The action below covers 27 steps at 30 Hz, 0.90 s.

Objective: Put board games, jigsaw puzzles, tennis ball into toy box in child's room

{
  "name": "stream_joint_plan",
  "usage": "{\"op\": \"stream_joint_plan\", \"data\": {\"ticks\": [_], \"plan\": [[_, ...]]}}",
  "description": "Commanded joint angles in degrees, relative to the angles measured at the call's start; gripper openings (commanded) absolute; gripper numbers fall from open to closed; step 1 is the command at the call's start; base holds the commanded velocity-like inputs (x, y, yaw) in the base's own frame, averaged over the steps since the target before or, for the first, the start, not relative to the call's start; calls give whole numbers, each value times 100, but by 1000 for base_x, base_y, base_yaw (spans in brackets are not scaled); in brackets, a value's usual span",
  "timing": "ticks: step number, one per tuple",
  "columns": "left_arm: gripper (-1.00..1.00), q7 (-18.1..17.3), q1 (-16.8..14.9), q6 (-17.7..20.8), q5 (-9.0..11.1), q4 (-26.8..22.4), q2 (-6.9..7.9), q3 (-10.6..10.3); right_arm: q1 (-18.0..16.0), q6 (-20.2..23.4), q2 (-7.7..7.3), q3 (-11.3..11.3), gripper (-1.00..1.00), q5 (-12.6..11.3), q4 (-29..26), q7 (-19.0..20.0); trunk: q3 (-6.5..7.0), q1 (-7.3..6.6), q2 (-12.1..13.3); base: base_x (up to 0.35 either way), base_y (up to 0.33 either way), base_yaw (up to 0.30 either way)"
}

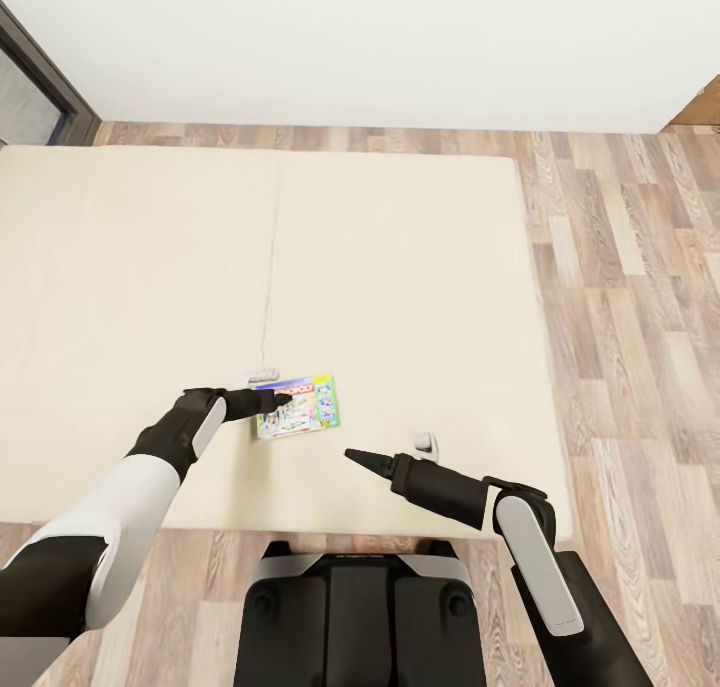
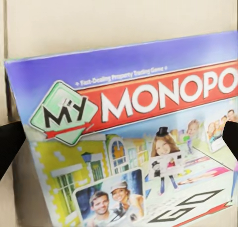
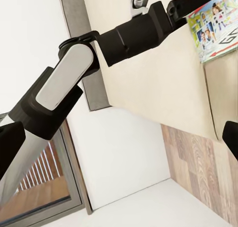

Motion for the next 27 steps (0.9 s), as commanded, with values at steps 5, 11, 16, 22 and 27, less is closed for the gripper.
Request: {"op": "stream_joint_plan", "data": {"ticks": [5,11,16,22,27], "plan": [[100,10,0,31,60,-8,5,-20,-3,21,3,-6,100,39,-1,44,7,3,-8,0,-17,-62],[100,10,0,36,60,-8,-1,-20,-3,21,3,-6,100,39,-1,47,14,3,-8,0,-145,-19],[100,10,0,31,60,-8,-9,-20,-3,22,3,-6,100,39,-1,47,33,3,-8,0,-104,-72],[100,10,0,34,60,-8,-12,-20,-3,22,3,-6,100,39,-2,47,49,3,-8,0,-17,-52],[100,10,0,37,60,-8,-14,-20,-3,21,-1,-6,100,39,-2,47,50,3,-8,0,-5,-8]]}}
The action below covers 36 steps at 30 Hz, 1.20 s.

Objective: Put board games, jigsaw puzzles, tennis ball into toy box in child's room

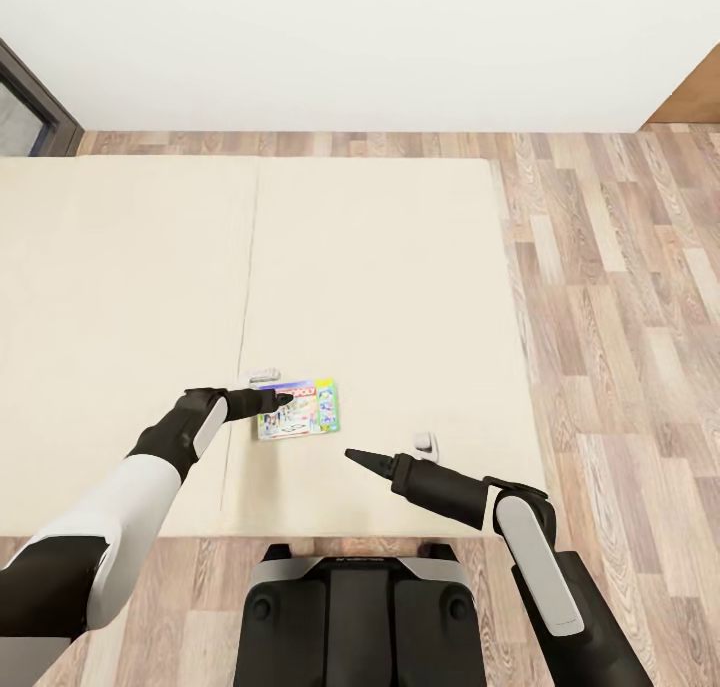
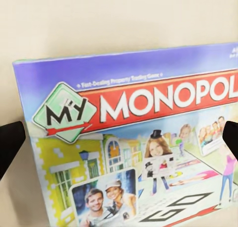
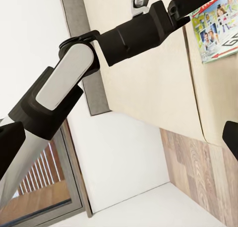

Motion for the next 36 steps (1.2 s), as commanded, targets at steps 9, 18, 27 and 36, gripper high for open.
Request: {"op": "stream_joint_plan", "data": {"ticks": [9,18,27,36], "plan": [[100,4,-1,41,57,-12,-1,-20,-2,22,6,-7,100,37,1,39,-6,3,-9,0,-95,-1],[100,2,-1,42,57,-14,-2,-20,-2,28,7,-65,100,30,1,39,-6,3,-9,0,-8,0],[100,2,-1,48,57,-16,-3,-20,-2,29,7,-76,100,29,-7,39,-6,3,-9,0,0,0],[100,2,-1,55,57,-16,-27,-20,-2,29,3,-77,100,28,-8,39,-6,3,-9,0,0,0]]}}
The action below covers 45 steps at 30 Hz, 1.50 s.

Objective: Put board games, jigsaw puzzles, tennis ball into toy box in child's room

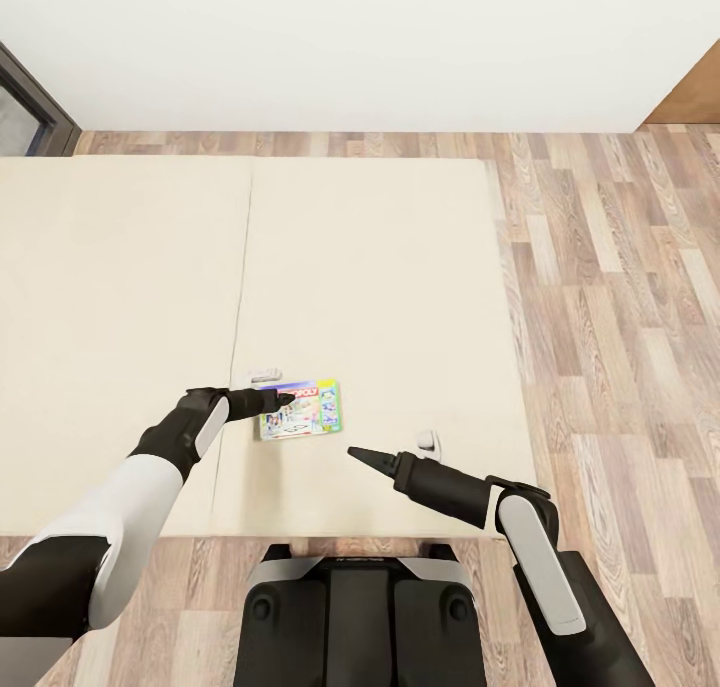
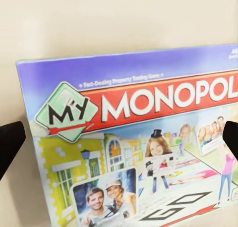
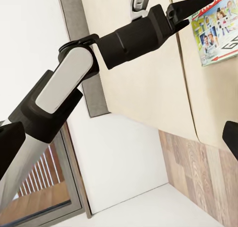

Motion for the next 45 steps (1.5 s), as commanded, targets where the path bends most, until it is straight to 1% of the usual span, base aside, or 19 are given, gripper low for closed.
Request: {"op": "stream_joint_plan", "data": {"ticks": [1,13,23,39,40,45], "plan": [[100,11,-1,36,57,-7,5,-20,-2,21,4,-6,100,38,-1,39,-6,3,-9,0,0,0],[100,11,-1,35,57,-7,-2,-20,-2,21,-1,-7,100,37,-1,39,-6,3,-9,0,-7,0],[100,11,-1,36,57,-7,-12,-20,-2,21,-1,-13,100,33,-1,39,-6,3,-9,-31,-132,0],[100,11,-1,33,57,-7,-19,-30,-2,27,-1,-15,100,30,-1,39,-6,3,-9,-1,-6,0],[100,11,-1,37,57,-7,-41,-35,-2,29,1,-33,100,30,-1,39,-6,3,-9,0,0,0],[100,11,-1,40,57,-7,-54,-37,-2,34,0,-76,100,30,-1,39,-6,3,-9,0,-13,0]]}}
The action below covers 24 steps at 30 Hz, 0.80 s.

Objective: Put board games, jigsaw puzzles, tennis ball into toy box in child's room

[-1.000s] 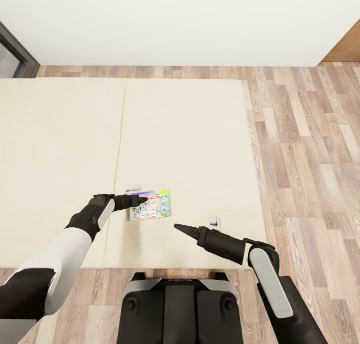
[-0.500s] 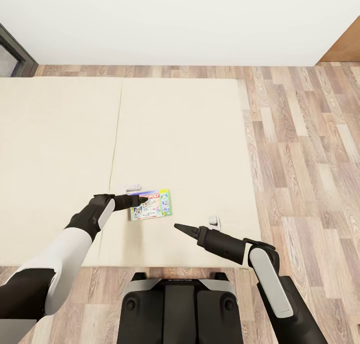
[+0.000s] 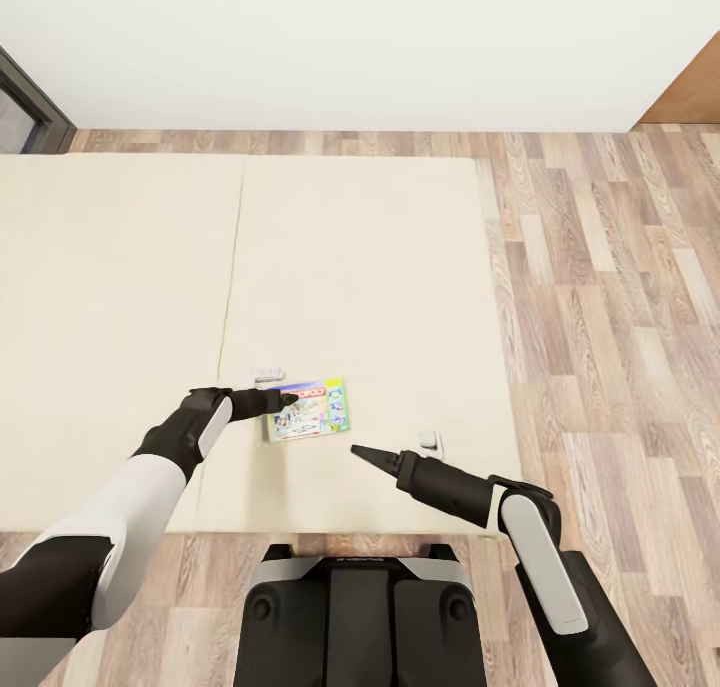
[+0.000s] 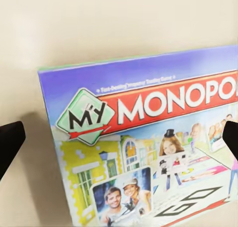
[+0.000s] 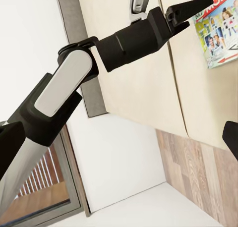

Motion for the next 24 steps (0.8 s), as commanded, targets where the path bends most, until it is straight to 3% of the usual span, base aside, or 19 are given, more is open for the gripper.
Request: {"op": "stream_joint_plan", "data": {"ticks": [1,11,24], "plan": [[100,12,-1,37,57,-7,6,-22,-2,21,3,-7,100,38,-1,39,-6,3,-9,0,-49,0],[100,12,-1,41,57,-7,-50,-22,-2,25,3,-15,100,38,-1,47,-6,3,-9,0,-176,0],[100,12,-1,39,57,-7,-58,-26,-2,30,3,-19,100,38,-11,48,-6,3,-9,0,-74,0]]}}
